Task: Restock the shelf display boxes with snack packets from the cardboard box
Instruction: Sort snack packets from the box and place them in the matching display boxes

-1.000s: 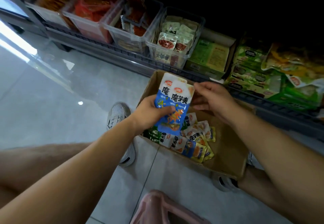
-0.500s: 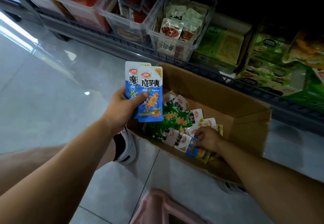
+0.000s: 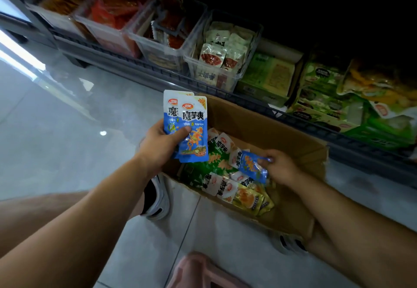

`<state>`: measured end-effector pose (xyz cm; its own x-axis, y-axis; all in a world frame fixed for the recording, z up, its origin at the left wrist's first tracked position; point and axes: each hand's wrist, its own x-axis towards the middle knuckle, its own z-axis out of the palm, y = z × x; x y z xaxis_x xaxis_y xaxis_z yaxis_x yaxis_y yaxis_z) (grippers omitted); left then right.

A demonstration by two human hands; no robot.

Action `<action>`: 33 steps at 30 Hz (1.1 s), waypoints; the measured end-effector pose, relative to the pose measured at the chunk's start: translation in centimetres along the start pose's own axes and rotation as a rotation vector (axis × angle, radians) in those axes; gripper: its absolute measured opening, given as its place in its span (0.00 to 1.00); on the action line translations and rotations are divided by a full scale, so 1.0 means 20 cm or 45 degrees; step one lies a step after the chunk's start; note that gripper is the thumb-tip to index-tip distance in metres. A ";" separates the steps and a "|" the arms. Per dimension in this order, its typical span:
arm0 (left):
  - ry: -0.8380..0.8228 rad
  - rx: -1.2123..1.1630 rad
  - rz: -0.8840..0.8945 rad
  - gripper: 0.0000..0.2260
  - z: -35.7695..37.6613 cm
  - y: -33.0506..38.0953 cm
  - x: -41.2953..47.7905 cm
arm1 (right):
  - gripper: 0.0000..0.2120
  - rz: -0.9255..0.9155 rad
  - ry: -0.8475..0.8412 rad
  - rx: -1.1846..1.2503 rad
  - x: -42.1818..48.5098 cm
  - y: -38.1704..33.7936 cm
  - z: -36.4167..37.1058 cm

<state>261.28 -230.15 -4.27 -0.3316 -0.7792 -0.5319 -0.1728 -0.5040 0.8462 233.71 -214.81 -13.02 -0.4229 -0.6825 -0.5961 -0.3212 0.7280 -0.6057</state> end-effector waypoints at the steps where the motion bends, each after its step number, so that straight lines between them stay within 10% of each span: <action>1: -0.008 -0.018 0.007 0.13 0.01 0.00 -0.01 | 0.05 -0.006 0.030 0.080 -0.04 -0.05 -0.04; 8: -0.069 -0.117 -0.010 0.05 0.11 -0.01 -0.10 | 0.13 -0.112 -0.069 0.753 -0.28 -0.39 -0.12; 15: -0.079 -0.165 -0.020 0.07 0.13 0.00 -0.15 | 0.27 -0.132 -0.059 0.785 -0.37 -0.54 0.02; 27: -0.197 -0.255 0.013 0.13 0.09 -0.01 -0.15 | 0.12 -0.439 -0.084 0.364 -0.38 -0.69 0.19; 33: 0.089 -0.319 -0.036 0.11 -0.08 -0.01 -0.05 | 0.07 -0.038 0.137 0.424 -0.14 -0.54 0.11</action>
<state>263.11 -229.90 -3.92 -0.2635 -0.7828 -0.5637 0.0566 -0.5959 0.8010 240.23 -220.91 -5.95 -0.5099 -0.6797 -0.5273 -0.0486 0.6347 -0.7712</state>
